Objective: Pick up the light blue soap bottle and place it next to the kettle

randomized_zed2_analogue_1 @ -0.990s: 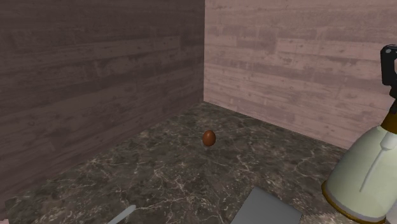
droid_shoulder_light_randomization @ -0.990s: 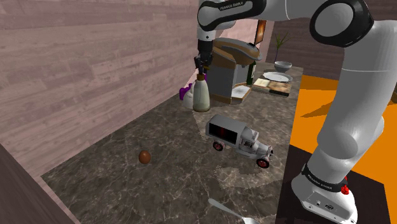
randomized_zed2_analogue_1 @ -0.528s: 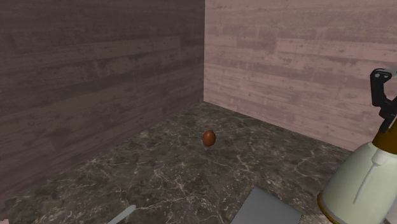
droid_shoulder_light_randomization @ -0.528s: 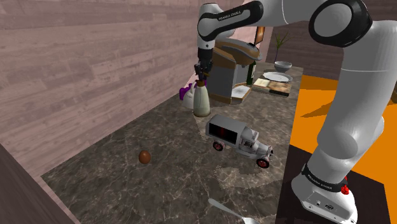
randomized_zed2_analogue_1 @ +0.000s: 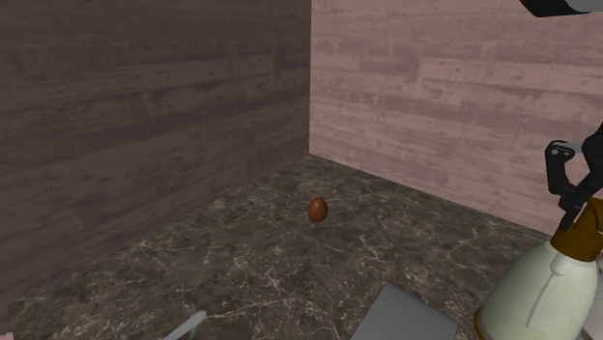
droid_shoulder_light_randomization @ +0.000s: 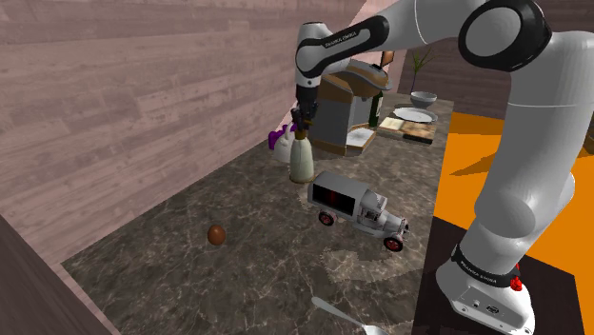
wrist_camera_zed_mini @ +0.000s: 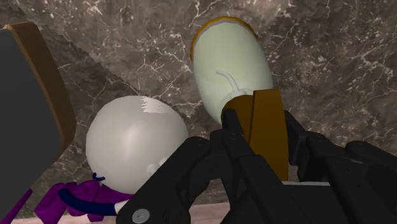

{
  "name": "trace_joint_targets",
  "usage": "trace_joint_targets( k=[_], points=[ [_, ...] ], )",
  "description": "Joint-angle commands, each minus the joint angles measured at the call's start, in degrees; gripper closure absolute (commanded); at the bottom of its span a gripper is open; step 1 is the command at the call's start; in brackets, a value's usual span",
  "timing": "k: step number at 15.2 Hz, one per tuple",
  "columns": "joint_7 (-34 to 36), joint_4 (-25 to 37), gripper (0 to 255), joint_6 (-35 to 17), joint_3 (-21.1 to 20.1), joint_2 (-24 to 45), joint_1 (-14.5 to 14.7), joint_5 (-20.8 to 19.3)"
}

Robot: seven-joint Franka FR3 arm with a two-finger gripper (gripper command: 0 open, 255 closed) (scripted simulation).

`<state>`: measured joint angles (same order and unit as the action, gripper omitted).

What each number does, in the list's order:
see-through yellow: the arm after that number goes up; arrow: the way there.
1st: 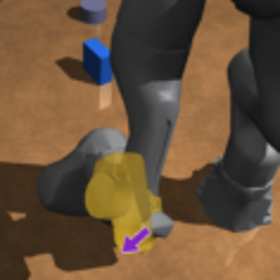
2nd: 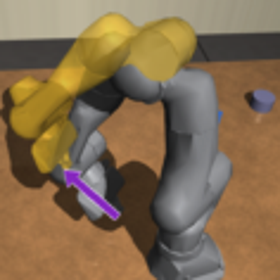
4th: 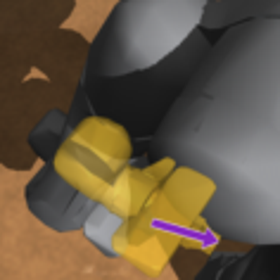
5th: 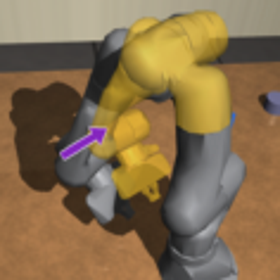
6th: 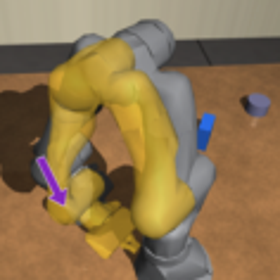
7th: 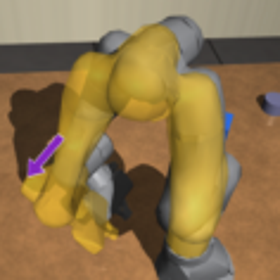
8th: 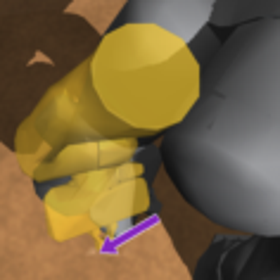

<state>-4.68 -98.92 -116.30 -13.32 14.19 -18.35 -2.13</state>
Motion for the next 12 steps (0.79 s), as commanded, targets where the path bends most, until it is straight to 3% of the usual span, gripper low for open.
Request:
trace_joint_targets(
  k=[1, 8, 9, 12],
  points=[
    [0.1, -0.7, 255, -1.1, 0.0, 0.3, 0.1, -0.1],
    [0.1, -0.7, 255, -1.1, 0.0, 0.3, 0.1, -0.1],
    [0.1, -0.7, 0, -1.1, 0.0, 0.3, 0.1, -0.1],
    [0.1, -0.7, 0, -1.1, 0.0, 0.3, 0.1, -0.1]
  ],
)
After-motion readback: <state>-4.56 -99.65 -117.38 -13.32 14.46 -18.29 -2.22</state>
